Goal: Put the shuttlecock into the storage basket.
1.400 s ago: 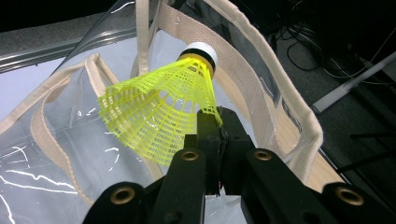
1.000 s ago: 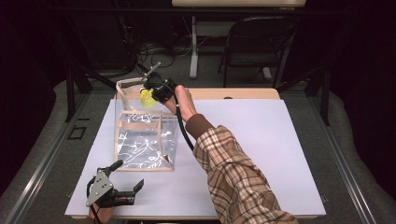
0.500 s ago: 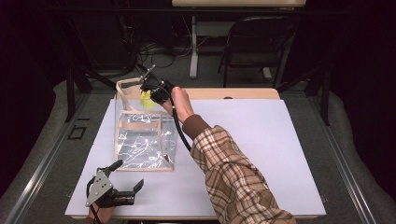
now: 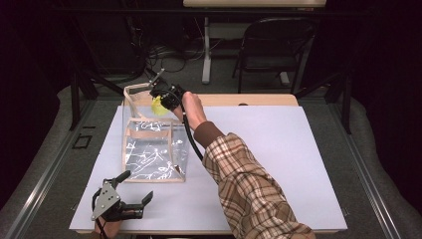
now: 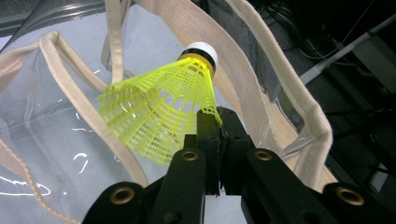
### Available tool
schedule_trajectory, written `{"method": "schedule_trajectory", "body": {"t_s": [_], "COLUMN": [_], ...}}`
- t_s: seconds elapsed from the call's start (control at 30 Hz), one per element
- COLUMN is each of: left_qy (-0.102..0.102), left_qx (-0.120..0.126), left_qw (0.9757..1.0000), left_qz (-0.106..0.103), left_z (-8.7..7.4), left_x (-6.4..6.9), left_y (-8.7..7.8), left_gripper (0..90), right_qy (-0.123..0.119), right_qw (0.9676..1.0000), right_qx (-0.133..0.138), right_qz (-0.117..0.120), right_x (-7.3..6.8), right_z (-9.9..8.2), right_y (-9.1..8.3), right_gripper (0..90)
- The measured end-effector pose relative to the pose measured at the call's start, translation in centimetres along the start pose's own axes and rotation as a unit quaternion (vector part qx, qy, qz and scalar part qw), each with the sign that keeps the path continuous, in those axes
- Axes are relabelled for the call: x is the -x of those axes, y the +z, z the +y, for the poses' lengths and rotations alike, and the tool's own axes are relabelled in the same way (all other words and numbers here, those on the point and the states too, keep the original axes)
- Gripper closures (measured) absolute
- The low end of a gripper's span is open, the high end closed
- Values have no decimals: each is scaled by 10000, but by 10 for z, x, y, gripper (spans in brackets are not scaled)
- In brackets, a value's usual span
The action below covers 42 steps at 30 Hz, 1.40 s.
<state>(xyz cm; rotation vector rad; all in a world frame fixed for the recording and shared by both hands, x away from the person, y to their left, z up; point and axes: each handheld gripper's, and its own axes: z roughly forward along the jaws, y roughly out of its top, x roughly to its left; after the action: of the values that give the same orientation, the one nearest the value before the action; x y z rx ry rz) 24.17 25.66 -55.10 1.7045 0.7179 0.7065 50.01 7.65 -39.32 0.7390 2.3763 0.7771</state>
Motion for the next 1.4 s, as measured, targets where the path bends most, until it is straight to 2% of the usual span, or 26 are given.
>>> {"method": "schedule_trajectory", "body": {"t_s": [0.33,0.57,0.8,0.93,0.97,1.0,1.07,1.13,1.17,1.27,1.4], "left_qy": [-10,-21,-20,-19,-19,-17,-15,-13,-6,-11,5], "left_qx": [10,20,19,17,17,12,15,13,9,10,-1], "left_qw": [10000,10000,10000,10000,10000,10000,10000,10000,10000,10000,10000], "left_qz": [5,4,4,5,5,5,4,2,2,2,4], "left_z": [0,0,0,0,0,0,0,0,0,0,0], "left_x": [0,0,-1,-1,-1,0,0,0,0,0,0], "left_y": [0,0,-1,-1,-1,-1,0,0,0,0,0], "left_gripper": [3,3,3,3,3,3,3,3,3,3,3], "right_qy": [-93,-98,-52,63,63,83,104,120,150,171,193], "right_qw": [9995,9992,9995,9999,9999,9997,9992,9990,9984,9976,9962], "right_qx": [-264,-345,-268,-112,-112,-43,8,44,137,202,330], "right_qz": [-111,-183,-141,82,82,231,377,419,537,640,785], "right_x": [-3,-5,-5,-3,-3,-2,-1,0,1,3,6], "right_z": [4,6,7,6,6,5,5,4,3,2,-1], "right_y": [4,6,5,-1,-1,-6,-10,-12,-17,-22,-32], "right_gripper": [887,885,764,669,669,631,589,572,527,491,397]}}
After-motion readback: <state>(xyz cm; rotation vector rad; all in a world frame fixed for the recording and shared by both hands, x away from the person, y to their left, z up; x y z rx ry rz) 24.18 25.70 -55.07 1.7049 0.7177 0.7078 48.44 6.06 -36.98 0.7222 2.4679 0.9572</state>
